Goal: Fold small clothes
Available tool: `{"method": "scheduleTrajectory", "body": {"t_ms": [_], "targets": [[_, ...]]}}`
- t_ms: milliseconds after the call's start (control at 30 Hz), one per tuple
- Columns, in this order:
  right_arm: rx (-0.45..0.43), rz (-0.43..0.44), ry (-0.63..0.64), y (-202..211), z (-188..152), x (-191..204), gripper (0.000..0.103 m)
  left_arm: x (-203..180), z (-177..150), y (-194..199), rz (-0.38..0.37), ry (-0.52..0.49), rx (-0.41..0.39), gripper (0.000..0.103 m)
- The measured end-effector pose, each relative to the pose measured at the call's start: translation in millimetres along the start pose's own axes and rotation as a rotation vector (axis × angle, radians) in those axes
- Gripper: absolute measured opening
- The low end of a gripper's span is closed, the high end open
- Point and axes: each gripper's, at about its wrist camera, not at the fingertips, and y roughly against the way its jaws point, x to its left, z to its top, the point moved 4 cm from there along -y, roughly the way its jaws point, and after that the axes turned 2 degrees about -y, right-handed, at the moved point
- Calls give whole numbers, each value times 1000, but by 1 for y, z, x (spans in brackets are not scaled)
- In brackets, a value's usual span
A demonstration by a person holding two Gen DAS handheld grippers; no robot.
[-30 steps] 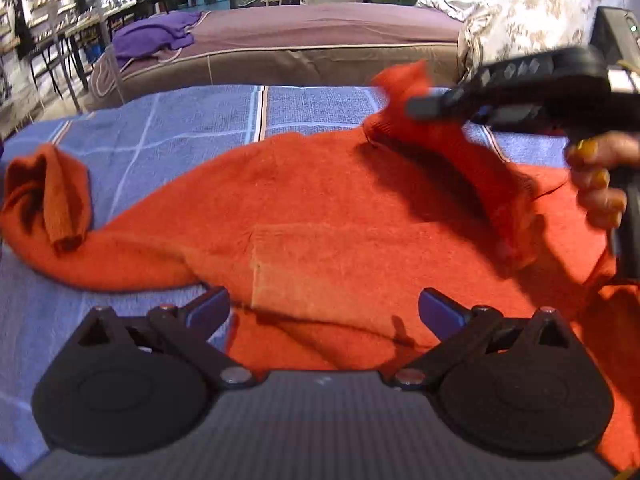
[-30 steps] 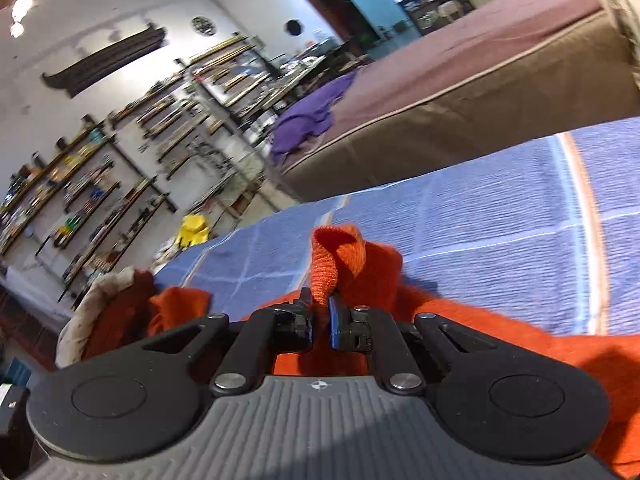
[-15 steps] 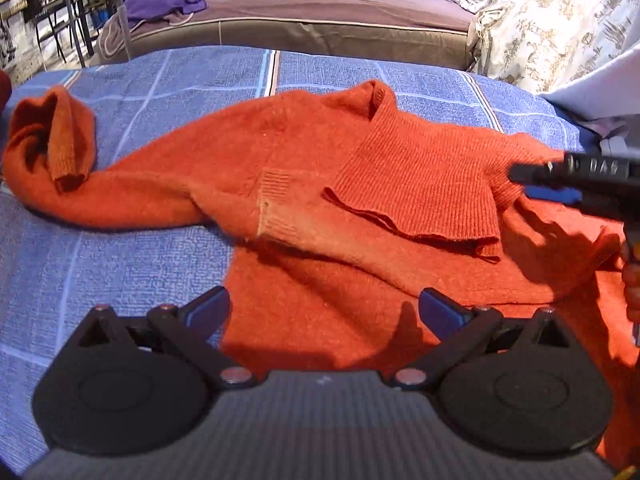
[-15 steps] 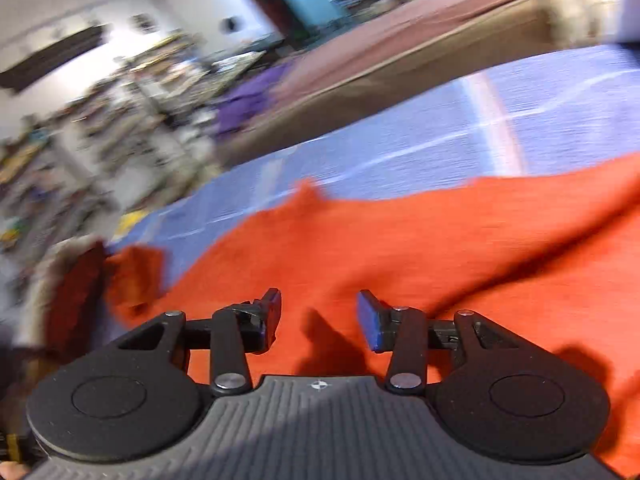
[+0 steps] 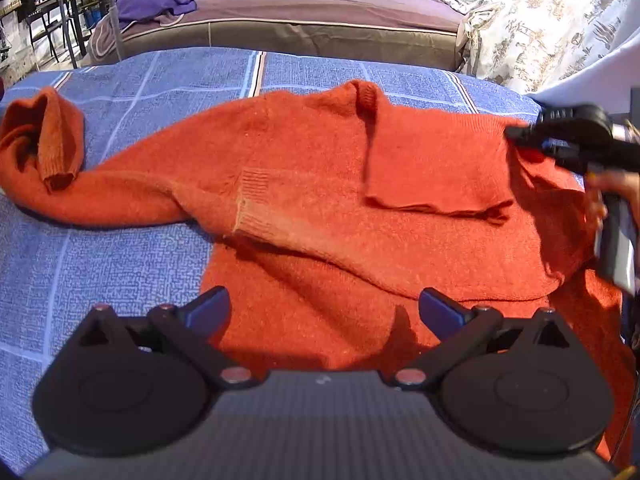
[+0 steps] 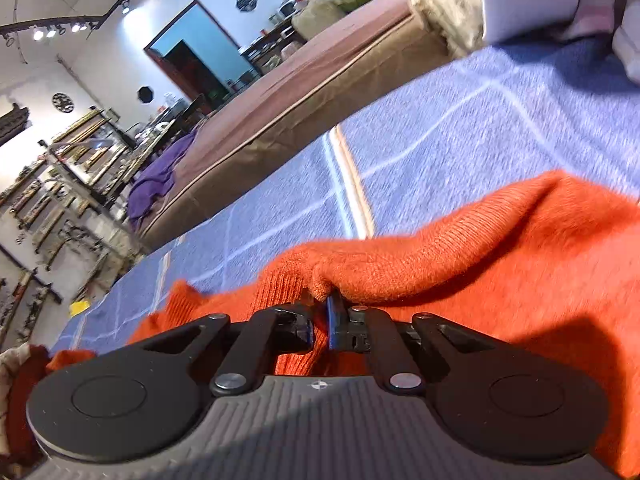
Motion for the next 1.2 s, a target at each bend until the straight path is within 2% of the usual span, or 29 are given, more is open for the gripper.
{"method": "scheduleTrajectory", "body": {"t_ms": [33, 100, 133, 167, 200, 233, 267, 300, 333, 367, 500, 633, 733, 833, 867, 933, 1000, 1033, 1067, 1133, 1200], "targets": [[-9, -10, 27, -7, 8, 0, 11, -1, -1, -1, 0, -5, -2, 103], [29, -33, 52, -24, 16, -2, 12, -5, -2, -3, 3, -19, -2, 103], [74, -53, 76, -34, 15, -4, 15, -6, -2, -5, 4, -28, 2, 103], [108, -60, 98, -36, 13, -7, 25, -8, -4, -6, 7, -38, 8, 103], [115, -67, 107, -34, 12, -8, 27, -8, -5, -8, 14, -47, 13, 103], [101, -64, 97, -27, 11, -7, 35, -8, -7, -8, 22, -53, 10, 103], [75, -49, 78, -14, 8, -9, 52, -7, -8, -8, 29, -55, 5, 103], [45, -37, 61, 0, 6, -8, 64, -4, -9, -9, 35, -56, 4, 103], [17, -38, 51, 13, 3, -8, 90, -2, -8, -9, 42, -57, 2, 103], [-12, -47, 56, 29, -2, -8, 103, 2, -7, -9, 51, -60, -7, 103], [12, -35, 148, 69, -30, -6, 103, 20, 11, -3, 98, -89, -72, 103], [68, -79, 208, 100, -62, -13, 103, 38, 36, -5, 138, -101, -120, 103], [88, -102, 252, 116, -81, -16, 103, 45, 54, -20, 121, -110, -101, 103], [91, -108, 285, 128, -91, -18, 103, 43, 62, -52, 96, -157, -16, 102], [89, -114, 288, 132, -94, -18, 103, 41, 61, -63, 114, -185, 8, 96], [93, -123, 291, 138, -97, -19, 103, 36, 58, -80, 101, -215, 40, 87], [87, -125, 281, 142, -96, -20, 103, 35, 57, -80, 95, -196, 13, 73], [80, -123, 278, 144, -97, -20, 103, 37, 59, -74, 100, -176, -1, 44], [81, -123, 282, 145, -97, -20, 103, 40, 63, -66, 90, -145, -17, 5], [75, -134, 297, 146, -98, -20, 101, 43, 69, -49, 1, -81, -20, 4], [61, -153, 333, 148, -100, -18, 100, 38, 70, -36, -49, -94, -30, 4]]}}
